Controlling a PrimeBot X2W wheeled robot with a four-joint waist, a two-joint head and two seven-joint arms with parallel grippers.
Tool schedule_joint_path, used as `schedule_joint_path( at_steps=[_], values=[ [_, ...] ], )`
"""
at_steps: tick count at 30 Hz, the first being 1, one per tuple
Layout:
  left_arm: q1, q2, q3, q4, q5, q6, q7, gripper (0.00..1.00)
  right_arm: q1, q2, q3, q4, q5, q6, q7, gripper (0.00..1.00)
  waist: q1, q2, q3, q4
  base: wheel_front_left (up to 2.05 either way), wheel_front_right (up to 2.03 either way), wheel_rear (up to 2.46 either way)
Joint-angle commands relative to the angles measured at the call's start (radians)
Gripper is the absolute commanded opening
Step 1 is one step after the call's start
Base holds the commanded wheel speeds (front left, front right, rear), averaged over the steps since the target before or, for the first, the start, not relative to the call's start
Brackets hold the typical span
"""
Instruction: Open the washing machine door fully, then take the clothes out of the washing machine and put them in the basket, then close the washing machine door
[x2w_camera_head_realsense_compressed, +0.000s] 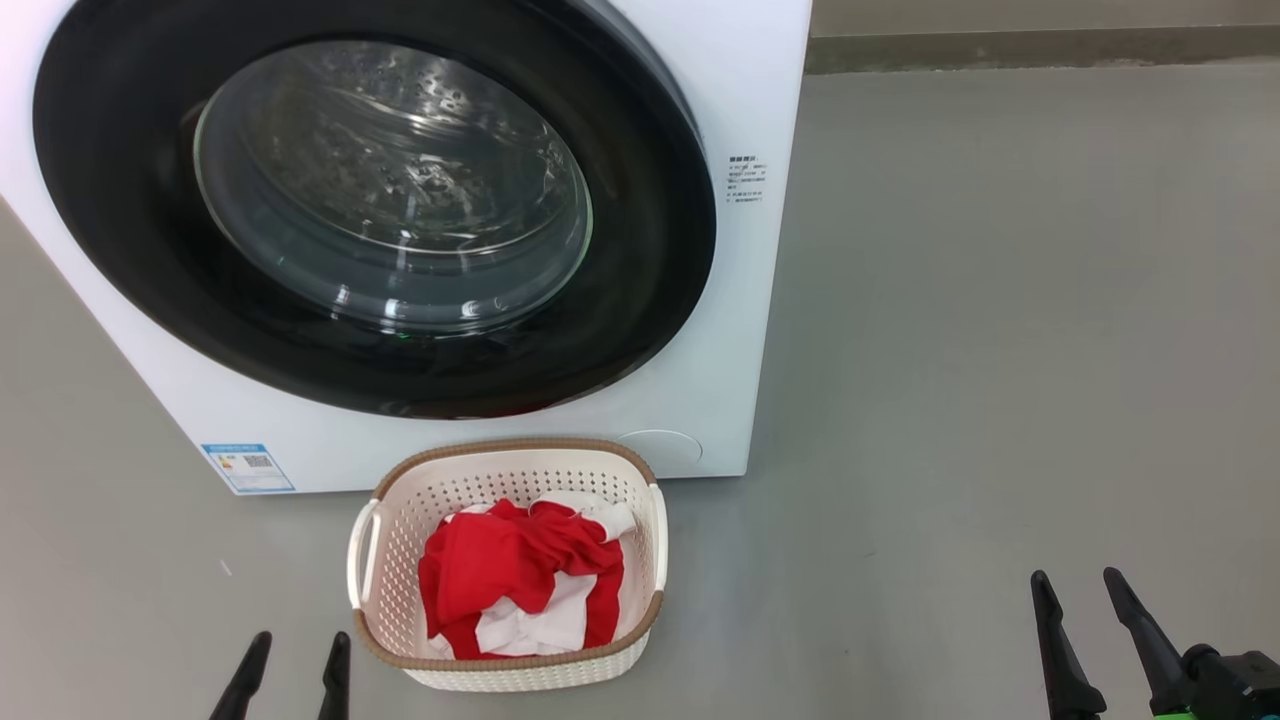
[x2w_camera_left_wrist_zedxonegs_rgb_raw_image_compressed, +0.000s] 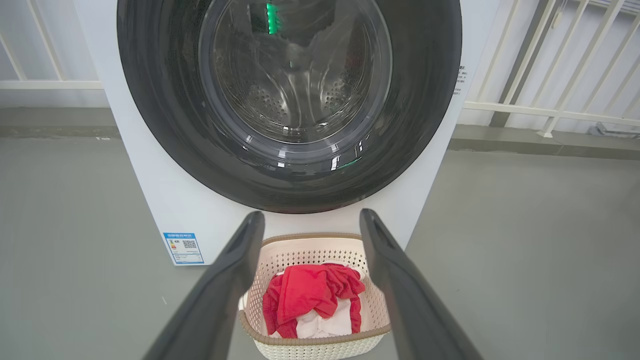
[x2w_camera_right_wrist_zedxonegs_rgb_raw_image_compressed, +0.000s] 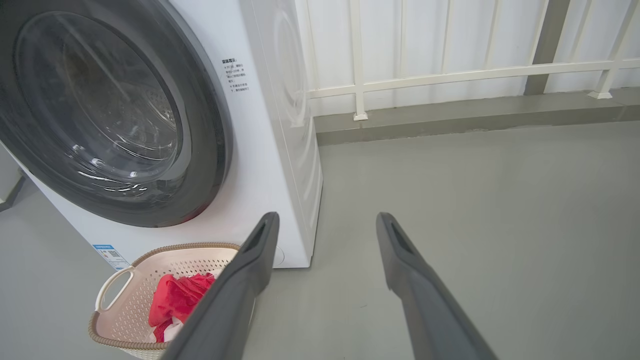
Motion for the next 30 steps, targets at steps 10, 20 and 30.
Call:
schedule_joint_path(
  at_steps=[10, 20, 30],
  values=[
    [0.002, -0.022, 0.006, 0.023, 0.002, 0.001, 0.007, 0.0, 0.0, 0.012, 0.007, 0.029, 0.002, 0.0, 0.003, 0.0, 0.0, 0.0, 0.003, 0.001, 0.0, 0.0, 0.0],
    [-0.012, -0.035, 0.007, 0.046, -0.089, 0.001, 0.033, 0.0, -0.015, 0.02, 0.008, 0.049, 0.089, 0.0, 0.029, 0.0, 0.0015, 0.0, 0.001, 0.001, 0.0, 0.0, 0.0],
    [-0.032, -0.038, 0.013, 0.05, -0.198, 0.0, 0.061, 0.0, -0.037, 0.02, 0.006, 0.048, 0.192, 0.0, 0.058, 0.0, 0.0001, 0.0, 0.002, 0.0, 0.0, 0.0, 0.0]
  ],
)
